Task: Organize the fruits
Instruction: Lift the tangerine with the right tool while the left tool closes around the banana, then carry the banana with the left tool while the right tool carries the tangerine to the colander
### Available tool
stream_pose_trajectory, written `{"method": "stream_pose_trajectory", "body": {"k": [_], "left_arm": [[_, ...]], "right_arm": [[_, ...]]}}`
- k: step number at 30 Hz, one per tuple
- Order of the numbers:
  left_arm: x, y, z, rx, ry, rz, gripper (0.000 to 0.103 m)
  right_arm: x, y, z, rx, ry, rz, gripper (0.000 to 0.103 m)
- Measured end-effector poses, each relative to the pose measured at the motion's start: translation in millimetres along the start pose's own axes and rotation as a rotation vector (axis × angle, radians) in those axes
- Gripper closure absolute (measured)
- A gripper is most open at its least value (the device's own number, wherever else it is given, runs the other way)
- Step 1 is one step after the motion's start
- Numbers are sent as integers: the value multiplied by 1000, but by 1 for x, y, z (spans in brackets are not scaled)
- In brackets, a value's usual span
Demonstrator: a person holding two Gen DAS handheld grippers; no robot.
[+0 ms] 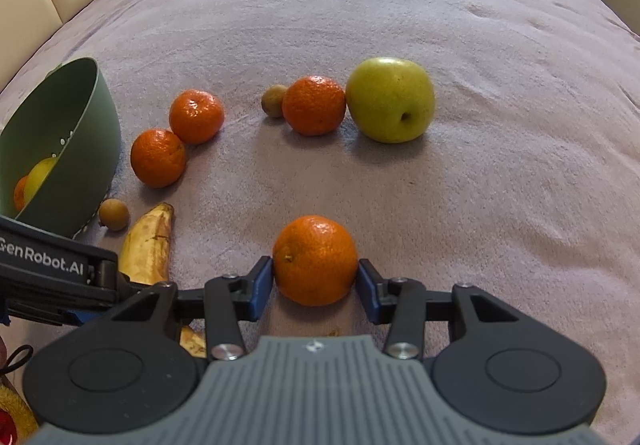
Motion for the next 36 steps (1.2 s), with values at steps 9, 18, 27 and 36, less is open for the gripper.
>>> {"method": "stream_pose_trajectory", "body": {"k": [9, 18, 27, 36], "left_arm": [[-26, -1, 9, 83, -33, 74, 61], [-60, 2, 23, 205, -28, 189, 63], [-97, 4, 31, 279, -21, 304, 63], [-145, 13, 23, 291, -31, 436, 63]], "right_arm": [[-13, 4, -1, -7, -32, 26, 61], [-33, 10, -11, -21, -35, 79, 61], [-66, 23, -21, -24, -35, 181, 61], [-99, 37, -45, -56, -12, 306, 61]]}}
Point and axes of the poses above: each gripper's, at about its wrist camera, not at the fingertips, and x roughly the way its jaws point, z to its right, y to its top, the point moved 5 cm from there along x, roughly the way its jaws point, and after that the axes turned 7 degrees about x, right-handed, at the moved point
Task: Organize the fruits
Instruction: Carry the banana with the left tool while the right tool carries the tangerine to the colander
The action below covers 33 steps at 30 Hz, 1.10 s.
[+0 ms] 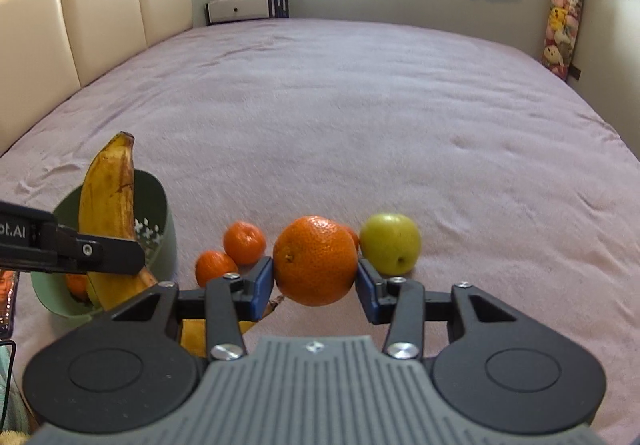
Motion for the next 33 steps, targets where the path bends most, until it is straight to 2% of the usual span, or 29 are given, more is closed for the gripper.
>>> {"method": "stream_pose_trajectory", "body": {"k": [8, 14, 21, 33], "left_arm": [[-31, 19, -30, -70, -3, 87, 63], [-40, 28, -72, -164, 22, 113, 63], [-32, 22, -117, -292, 24, 59, 63], [-9, 0, -164, -471, -6, -84, 63]], "right_arm": [[-16, 18, -36, -34, 72, 95, 61], [-11, 24, -72, -93, 161, 107, 61], [6, 26, -104, -177, 205, 78, 61], [42, 19, -139, -290, 271, -13, 61]]}}
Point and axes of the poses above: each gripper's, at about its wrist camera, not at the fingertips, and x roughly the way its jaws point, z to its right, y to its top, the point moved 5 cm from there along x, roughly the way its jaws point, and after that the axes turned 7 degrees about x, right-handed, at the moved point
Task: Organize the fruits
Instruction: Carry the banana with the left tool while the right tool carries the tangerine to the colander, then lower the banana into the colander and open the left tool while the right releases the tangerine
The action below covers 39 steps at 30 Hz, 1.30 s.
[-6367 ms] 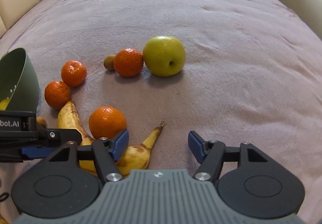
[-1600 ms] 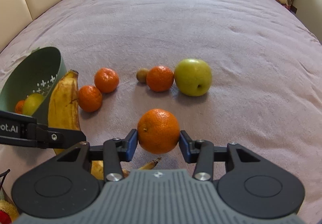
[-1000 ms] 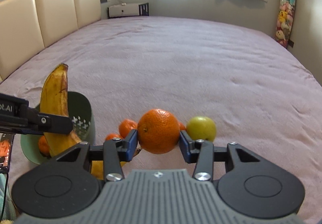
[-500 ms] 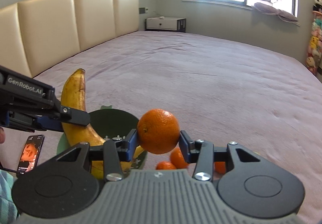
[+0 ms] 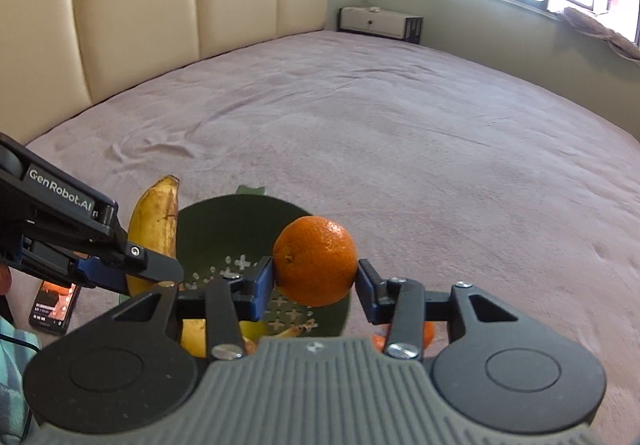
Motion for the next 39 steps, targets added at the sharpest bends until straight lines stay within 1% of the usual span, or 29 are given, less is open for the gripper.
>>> {"method": "stream_pose_trajectory", "body": {"k": [4, 6, 9, 11, 14, 18, 21, 25, 30, 35, 39], "left_arm": [[8, -1, -13, -52, 1, -41, 63], [11, -1, -18, -67, 20, -53, 63], [14, 0, -23, -77, 35, -61, 63], [17, -1, -20, -62, 46, -64, 63], [21, 0, -18, -46, 63, -60, 62], [25, 1, -13, -13, 93, -48, 62], [27, 0, -8, 20, 133, -41, 60], [32, -4, -7, 43, 179, -45, 56], [34, -5, -2, 85, 216, -36, 55], [37, -9, 5, 146, 263, -42, 50], [40, -9, 7, 183, 287, -47, 42]], "right_arm": [[19, -1, -10, -44, 57, -57, 61], [30, 0, -13, -45, 91, -96, 61], [46, 1, -13, -35, 114, -150, 61], [58, 0, -14, -34, 109, -179, 61], [70, -4, -15, -65, 76, -211, 61], [80, -10, -17, -128, 34, -234, 61], [83, -15, -18, -168, 18, -245, 61], [88, -19, -20, -202, 6, -258, 61], [95, -25, -22, -243, -4, -279, 61], [98, -26, -23, -240, 10, -294, 61], [101, -26, -23, -239, 17, -311, 61]]}}
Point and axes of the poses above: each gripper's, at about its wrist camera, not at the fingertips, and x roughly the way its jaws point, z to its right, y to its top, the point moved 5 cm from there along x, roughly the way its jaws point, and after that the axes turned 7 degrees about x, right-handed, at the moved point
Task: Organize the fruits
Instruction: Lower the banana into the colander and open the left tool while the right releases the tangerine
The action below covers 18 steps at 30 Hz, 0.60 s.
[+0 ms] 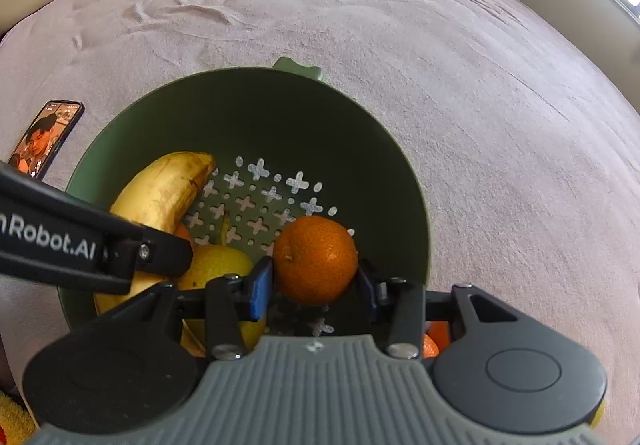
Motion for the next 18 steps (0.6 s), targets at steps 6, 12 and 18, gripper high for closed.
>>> {"method": "stream_pose_trajectory", "body": {"k": [6, 12, 18], "left_arm": [[-3, 0, 5, 51, 25, 7, 32], [-15, 2, 14, 106, 50, 55, 20], [-24, 4, 21, 128, 42, 98, 18]], "right_arm": [[-1, 1, -1, -13, -11, -8, 61], [-8, 1, -1, -38, -46, 21, 56], [-25, 1, 7, -2, -44, 61, 53]]}}
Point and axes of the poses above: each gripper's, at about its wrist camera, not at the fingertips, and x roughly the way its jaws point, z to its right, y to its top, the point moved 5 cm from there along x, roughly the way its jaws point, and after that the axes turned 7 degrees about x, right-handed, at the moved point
